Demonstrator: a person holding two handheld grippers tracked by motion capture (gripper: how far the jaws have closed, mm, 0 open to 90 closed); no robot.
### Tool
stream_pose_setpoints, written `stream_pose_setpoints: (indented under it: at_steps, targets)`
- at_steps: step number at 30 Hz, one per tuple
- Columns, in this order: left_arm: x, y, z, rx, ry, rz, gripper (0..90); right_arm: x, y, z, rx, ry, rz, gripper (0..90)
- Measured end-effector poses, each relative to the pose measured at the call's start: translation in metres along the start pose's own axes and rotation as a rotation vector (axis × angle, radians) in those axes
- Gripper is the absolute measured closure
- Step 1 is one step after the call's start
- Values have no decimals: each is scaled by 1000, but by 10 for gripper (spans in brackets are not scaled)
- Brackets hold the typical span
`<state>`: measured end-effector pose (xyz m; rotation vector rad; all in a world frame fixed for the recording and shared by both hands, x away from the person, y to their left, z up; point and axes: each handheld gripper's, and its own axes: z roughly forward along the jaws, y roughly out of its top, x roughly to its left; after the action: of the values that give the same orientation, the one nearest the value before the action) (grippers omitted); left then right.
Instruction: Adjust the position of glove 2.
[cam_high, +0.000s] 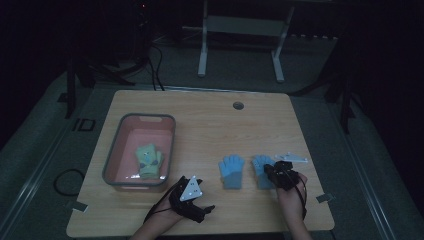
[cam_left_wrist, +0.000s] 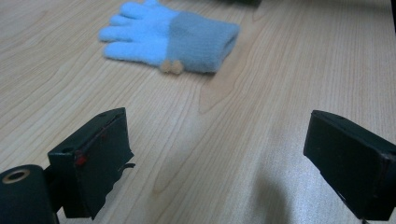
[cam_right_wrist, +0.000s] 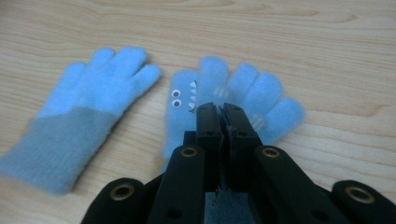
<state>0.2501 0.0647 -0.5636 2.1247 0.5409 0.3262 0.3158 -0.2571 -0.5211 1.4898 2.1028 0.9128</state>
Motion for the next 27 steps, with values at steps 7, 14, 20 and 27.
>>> stream_pose_setpoints:
  at_steps: [7, 14, 20, 27]
  targets:
    - [-1, 0, 1, 10, 4, 13, 75, -2, -5, 14, 11, -18, 7, 843]
    - [0, -1, 0, 8, 0, 12, 75, -6, -11, 25, 43, -22, 9, 778]
    - [0, -1, 0, 3, -1, 9, 75, -7, -9, 22, 45, 0, -16, 736]
    - [0, -1, 0, 6, -3, 9, 75, -18, 1, 11, 37, 13, -61, 704]
